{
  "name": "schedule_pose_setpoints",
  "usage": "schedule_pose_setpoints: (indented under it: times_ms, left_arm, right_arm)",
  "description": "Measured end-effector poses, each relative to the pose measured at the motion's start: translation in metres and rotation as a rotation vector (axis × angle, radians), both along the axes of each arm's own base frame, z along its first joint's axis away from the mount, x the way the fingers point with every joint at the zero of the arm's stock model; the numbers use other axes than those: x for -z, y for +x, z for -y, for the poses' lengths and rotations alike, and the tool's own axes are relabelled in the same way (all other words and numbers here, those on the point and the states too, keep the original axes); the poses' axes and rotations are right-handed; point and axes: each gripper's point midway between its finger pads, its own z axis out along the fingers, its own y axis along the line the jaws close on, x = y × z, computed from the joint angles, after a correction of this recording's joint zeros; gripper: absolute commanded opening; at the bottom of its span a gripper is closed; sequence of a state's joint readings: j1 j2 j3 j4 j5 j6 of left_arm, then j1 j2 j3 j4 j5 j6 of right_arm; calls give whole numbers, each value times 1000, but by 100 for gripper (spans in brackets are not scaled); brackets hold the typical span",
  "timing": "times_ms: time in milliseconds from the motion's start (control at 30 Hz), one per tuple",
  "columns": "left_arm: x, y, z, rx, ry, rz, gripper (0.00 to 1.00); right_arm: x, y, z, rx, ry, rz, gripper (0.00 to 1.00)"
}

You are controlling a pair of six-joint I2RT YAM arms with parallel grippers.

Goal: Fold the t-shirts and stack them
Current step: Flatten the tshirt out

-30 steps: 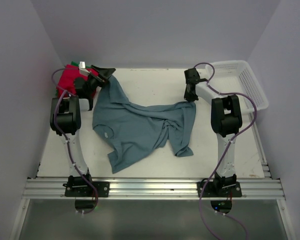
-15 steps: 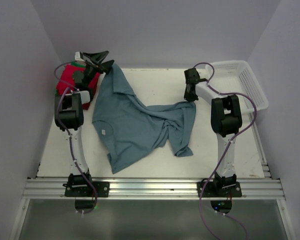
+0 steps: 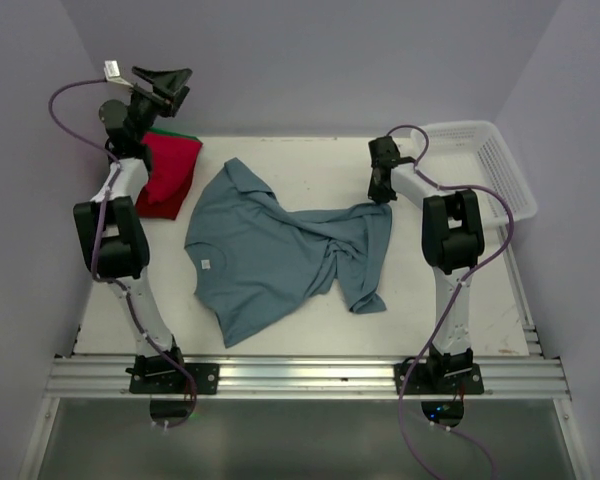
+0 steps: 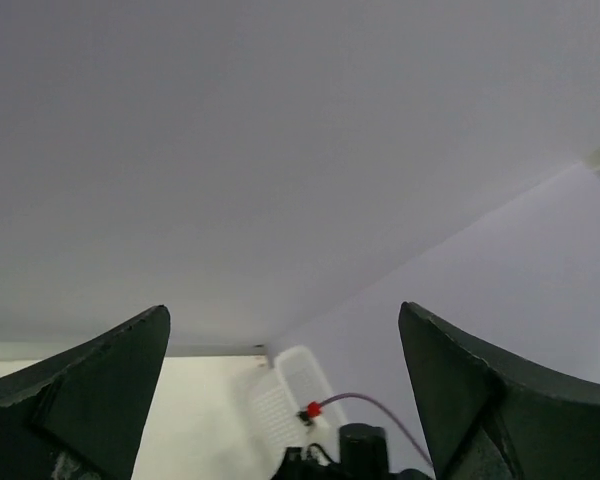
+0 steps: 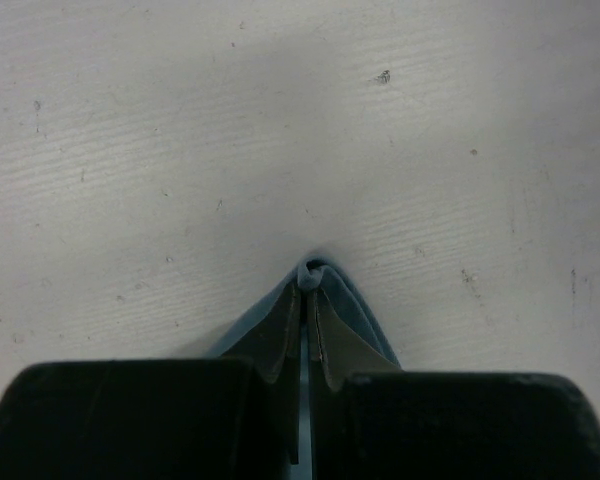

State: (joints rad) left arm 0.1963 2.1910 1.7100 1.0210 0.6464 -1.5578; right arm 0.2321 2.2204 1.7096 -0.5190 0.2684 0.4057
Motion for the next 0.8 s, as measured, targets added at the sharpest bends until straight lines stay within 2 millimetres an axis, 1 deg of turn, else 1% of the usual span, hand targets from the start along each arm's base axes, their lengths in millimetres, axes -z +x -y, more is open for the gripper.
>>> schedule_pose_setpoints:
  times_ms: [33, 100, 133, 200, 267, 300, 333, 400, 467, 533, 600, 667, 733, 800]
  left_arm:
    - [7, 1, 0, -61, 90, -54, 100]
    - [6, -3, 9, -148, 290, -84, 100]
    - [2, -8, 17, -167, 376, -84, 100]
    - [-1, -16, 41, -172, 511, -75, 100]
    - [11, -19, 64, -154, 597, -90, 99]
    - [26, -18, 73, -142, 636, -121, 99]
    - [46, -16, 79, -133, 672, -164, 98]
    - [95, -10, 84, -115, 728, -280, 96]
    - [149, -7, 80, -105, 770, -422, 95]
    - [207, -8, 72, -102, 806, -581, 93]
    - [247, -14, 64, -106, 829, -697, 92]
    - [277, -19, 55, -119, 850, -791, 90]
    - [287, -21, 50, -138, 855, -831, 90]
    - [288, -20, 47, -158, 849, -846, 90]
  right_arm:
    - [0, 0, 0, -1, 1, 0, 0]
    - [0, 0, 0, -1, 2, 0, 0]
    - [0, 0, 0, 0, 3, 1, 0]
    - [0, 0, 0, -1, 4, -1, 0]
    - [0, 0, 0, -2, 5, -1, 0]
    - [0, 0, 0, -1, 6, -1, 0]
    - [0, 0, 0, -2, 6, -1, 0]
    - [0, 0, 0, -2, 6, -1, 0]
    - [0, 0, 0, -2, 6, -1, 0]
    - [0, 0, 0, -2, 6, -1, 0]
    - [1, 0, 0, -1, 6, -2, 0]
    - [1, 0, 0, -2, 6, -2, 0]
    - [1, 0, 0, -2, 6, -1, 0]
    - [1, 0, 0, -2, 6, -2, 0]
